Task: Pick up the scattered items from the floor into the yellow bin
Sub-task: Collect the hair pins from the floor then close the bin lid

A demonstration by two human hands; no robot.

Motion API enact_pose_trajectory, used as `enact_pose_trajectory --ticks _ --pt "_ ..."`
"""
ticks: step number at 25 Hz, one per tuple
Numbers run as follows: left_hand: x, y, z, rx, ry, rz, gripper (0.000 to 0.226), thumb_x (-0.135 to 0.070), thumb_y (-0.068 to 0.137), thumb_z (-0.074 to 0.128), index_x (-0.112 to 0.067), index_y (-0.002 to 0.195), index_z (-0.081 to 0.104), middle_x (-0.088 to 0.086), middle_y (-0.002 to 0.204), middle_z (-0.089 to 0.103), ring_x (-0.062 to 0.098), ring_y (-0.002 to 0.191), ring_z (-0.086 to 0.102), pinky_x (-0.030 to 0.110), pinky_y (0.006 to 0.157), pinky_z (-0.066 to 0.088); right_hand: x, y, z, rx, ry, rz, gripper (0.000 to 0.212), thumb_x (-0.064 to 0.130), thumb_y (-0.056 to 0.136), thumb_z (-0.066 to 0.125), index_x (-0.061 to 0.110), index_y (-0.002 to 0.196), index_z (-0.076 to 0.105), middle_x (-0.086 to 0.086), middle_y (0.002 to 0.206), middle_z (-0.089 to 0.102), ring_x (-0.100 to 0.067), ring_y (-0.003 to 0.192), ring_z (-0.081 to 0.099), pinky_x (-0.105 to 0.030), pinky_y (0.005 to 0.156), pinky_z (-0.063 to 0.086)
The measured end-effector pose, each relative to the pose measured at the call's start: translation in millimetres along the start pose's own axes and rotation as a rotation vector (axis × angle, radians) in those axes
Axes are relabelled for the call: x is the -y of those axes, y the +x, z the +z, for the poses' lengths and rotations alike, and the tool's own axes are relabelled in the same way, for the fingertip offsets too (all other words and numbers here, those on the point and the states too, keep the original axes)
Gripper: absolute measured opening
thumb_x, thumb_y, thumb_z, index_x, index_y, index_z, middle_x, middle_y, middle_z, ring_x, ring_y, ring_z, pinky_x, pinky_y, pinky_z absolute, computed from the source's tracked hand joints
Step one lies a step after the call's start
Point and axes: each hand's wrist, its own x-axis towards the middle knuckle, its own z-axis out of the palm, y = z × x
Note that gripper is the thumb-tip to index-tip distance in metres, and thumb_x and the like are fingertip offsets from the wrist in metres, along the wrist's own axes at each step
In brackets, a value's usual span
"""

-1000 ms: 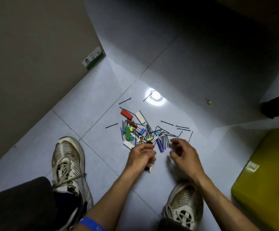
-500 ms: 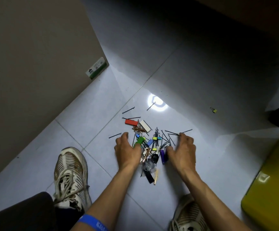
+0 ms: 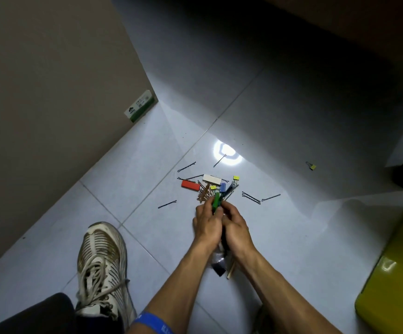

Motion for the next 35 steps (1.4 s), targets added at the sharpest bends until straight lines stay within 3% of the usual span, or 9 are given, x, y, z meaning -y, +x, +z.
enact_pose_trajectory --ticks 7,10,12,16,19,23,28,32,35 --pt "2 -8 0 -0.086 -0.415 0.092 0.026 -0.017 0.105 0.037 -0.026 0.121 0.055 0.001 0.121 0.060 0.013 0.114 0.059 0.022 0.095 0.047 3 -7 17 -0.059 0.328 0.049 0.024 0.003 0.099 0.044 0.011 0.105 0.066 -0.010 0.102 0.073 -0.020 0.097 0.069 -0.017 0.072 0.051" --pt "-14 -20 7 -0.137 -0.517 0.129 0.031 -0.014 0.105 0.036 -0.037 0.114 0.054 -0.017 0.111 0.062 -0.013 0.098 0.059 0.005 0.081 0.044 16 -12 14 -0.088 0.371 -0.001 0.025 0.006 0.102 0.041 0.010 0.101 0.065 -0.011 0.097 0.073 -0.020 0.092 0.070 -0.023 0.076 0.052" --pt "-31 -33 8 -0.148 -0.523 0.160 0.031 -0.014 0.105 0.036 -0.039 0.108 0.054 -0.020 0.107 0.061 -0.017 0.092 0.058 0.004 0.077 0.043 33 -21 6 -0.091 0.444 -0.042 0.026 0.006 0.103 0.038 0.008 0.101 0.064 -0.015 0.096 0.071 -0.023 0.088 0.068 -0.027 0.079 0.053" --pt "-69 -69 11 -0.104 -0.469 0.265 0.025 -0.018 0.105 0.036 -0.018 0.118 0.057 0.004 0.113 0.064 0.016 0.106 0.061 0.031 0.093 0.049 67 -54 -22 -0.118 0.564 -0.134 0.028 0.006 0.102 0.039 0.010 0.095 0.066 -0.010 0.089 0.069 -0.020 0.084 0.067 -0.022 0.072 0.053" --pt "-104 -111 25 -0.047 -0.415 0.384 0.022 -0.018 0.105 0.037 -0.013 0.112 0.056 0.009 0.109 0.064 0.024 0.103 0.062 0.038 0.089 0.051 94 -92 -59 -0.143 0.637 -0.235 0.028 0.006 0.102 0.040 0.012 0.094 0.066 -0.007 0.088 0.071 -0.019 0.085 0.067 -0.022 0.071 0.053" --pt "-145 -186 68 0.128 -0.387 0.511 0.019 -0.020 0.104 0.038 -0.018 0.103 0.057 0.008 0.102 0.066 0.023 0.096 0.065 0.038 0.082 0.054 111 -154 -132 -0.250 0.709 -0.397 0.027 0.008 0.102 0.040 0.014 0.097 0.066 -0.011 0.097 0.072 -0.022 0.093 0.067 -0.022 0.069 0.054" --pt "-175 -275 161 0.406 -0.300 0.678 0.024 -0.024 0.103 0.039 -0.014 0.115 0.058 0.011 0.107 0.065 0.024 0.101 0.064 0.046 0.090 0.052 100 -225 -246 -0.456 0.892 -0.604 0.028 0.005 0.102 0.037 0.010 0.099 0.064 -0.009 0.090 0.075 -0.018 0.087 0.072 -0.021 0.068 0.055" --pt "-175 -312 227 0.680 -0.208 0.599 0.029 -0.022 0.103 0.039 -0.017 0.125 0.058 0.007 0.119 0.066 0.022 0.112 0.062 0.044 0.099 0.049 74 -261 -315 -0.647 0.940 -0.538 0.027 0.011 0.103 0.037 0.011 0.103 0.065 -0.009 0.096 0.074 -0.018 0.087 0.072 -0.025 0.064 0.055" --pt "-172 -302 241 0.747 -0.119 0.499 0.040 -0.015 0.102 0.045 -0.012 0.141 0.049 0.009 0.143 0.052 0.020 0.131 0.048 0.039 0.111 0.038 60 -267 -335 -0.809 0.889 -0.464 0.028 0.012 0.103 0.038 0.013 0.102 0.066 -0.004 0.095 0.071 -0.009 0.082 0.072 -0.017 0.055 0.052"
